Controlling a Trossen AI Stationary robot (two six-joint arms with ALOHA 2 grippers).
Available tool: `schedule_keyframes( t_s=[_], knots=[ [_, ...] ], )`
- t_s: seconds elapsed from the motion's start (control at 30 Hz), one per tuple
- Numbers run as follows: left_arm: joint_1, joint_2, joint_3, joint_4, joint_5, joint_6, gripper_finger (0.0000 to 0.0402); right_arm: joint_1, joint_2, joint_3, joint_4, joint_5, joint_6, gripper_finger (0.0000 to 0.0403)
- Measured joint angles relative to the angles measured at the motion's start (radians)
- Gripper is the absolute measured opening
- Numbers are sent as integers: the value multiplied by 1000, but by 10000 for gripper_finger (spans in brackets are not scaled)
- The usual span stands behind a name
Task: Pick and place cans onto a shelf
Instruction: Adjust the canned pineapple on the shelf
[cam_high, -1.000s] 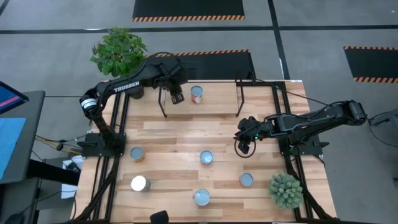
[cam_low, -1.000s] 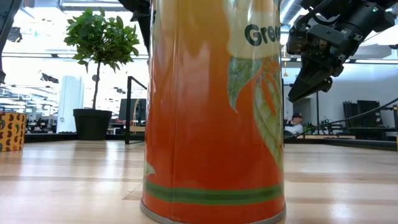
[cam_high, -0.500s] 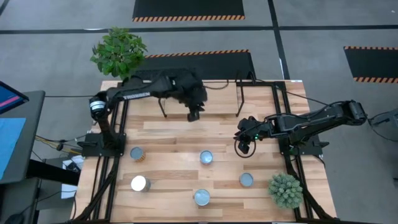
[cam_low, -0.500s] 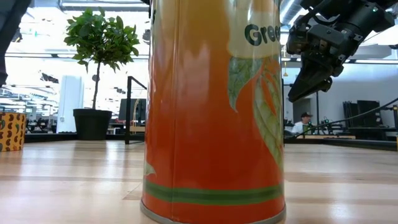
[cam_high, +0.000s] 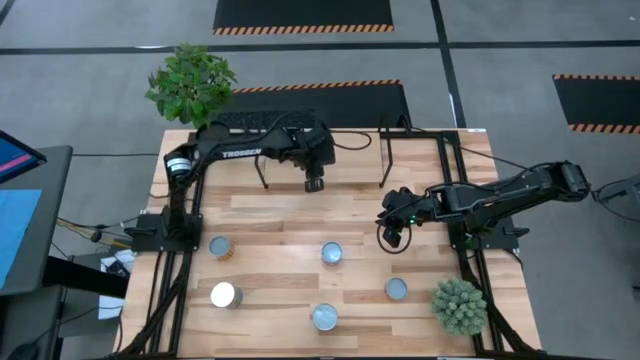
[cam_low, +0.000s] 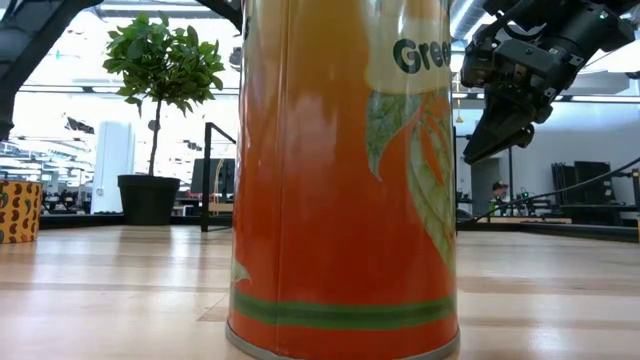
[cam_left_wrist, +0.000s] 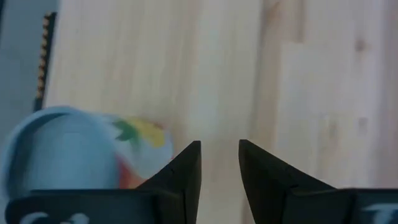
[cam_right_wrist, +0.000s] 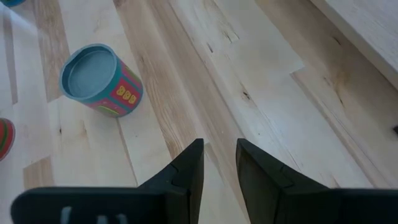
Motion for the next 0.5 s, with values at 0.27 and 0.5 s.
schedule_keyframes(
  t_s=[0.27,0.5],
  knots=[
    [44,-3,0,18,-72,28,96,0,0,0,0,0,0,118],
    [86,-3,0,18,-130,39,96,0,0,0,0,0,0,118]
  ],
)
